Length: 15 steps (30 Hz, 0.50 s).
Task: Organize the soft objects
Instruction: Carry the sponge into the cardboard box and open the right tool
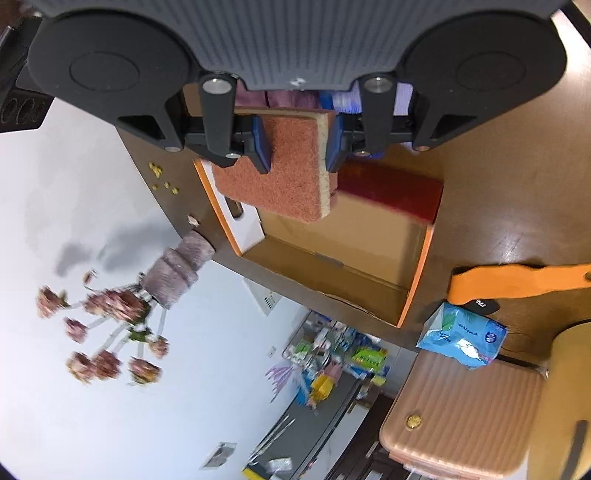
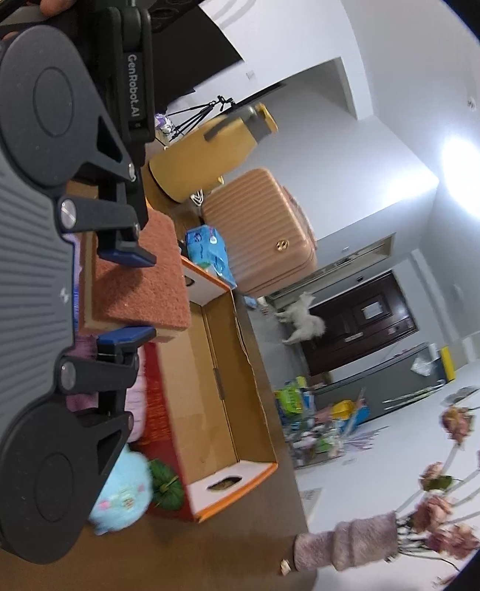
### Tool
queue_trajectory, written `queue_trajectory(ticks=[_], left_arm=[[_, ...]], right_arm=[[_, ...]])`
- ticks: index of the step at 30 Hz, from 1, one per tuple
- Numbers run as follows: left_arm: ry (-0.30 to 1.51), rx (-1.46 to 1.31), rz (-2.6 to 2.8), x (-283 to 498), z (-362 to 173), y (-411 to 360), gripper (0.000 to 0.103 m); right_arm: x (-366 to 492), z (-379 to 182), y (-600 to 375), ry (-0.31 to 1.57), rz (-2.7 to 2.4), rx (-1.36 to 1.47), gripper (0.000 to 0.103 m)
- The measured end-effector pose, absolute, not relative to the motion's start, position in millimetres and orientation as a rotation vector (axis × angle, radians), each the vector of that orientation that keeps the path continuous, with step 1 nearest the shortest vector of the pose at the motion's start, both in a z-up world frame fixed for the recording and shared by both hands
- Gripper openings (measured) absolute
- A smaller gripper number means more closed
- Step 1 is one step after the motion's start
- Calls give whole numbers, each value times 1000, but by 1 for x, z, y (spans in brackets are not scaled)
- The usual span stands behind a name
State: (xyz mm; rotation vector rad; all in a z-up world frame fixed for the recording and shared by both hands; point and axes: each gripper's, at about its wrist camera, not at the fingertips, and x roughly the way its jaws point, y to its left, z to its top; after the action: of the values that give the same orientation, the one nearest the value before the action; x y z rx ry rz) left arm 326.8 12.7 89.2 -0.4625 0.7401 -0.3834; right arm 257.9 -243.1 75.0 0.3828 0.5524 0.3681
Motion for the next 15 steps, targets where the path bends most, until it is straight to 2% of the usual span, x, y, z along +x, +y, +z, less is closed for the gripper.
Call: queue_trajectory(ticks=[7, 12, 14, 15], left_arm=[[825, -478, -331, 473, 87, 19, 32], [911, -431, -251, 555, 58, 16, 33], [932, -374, -202, 574, 46, 11, 39], [932, -345, -190, 580, 42, 8, 46]], right_arm=[[408, 77, -239, 701, 353, 455, 31], [506, 45, -227, 826, 308, 491, 31], [534, 27, -224, 882, 297, 518, 29], [546, 19, -222, 897, 293, 531, 29]])
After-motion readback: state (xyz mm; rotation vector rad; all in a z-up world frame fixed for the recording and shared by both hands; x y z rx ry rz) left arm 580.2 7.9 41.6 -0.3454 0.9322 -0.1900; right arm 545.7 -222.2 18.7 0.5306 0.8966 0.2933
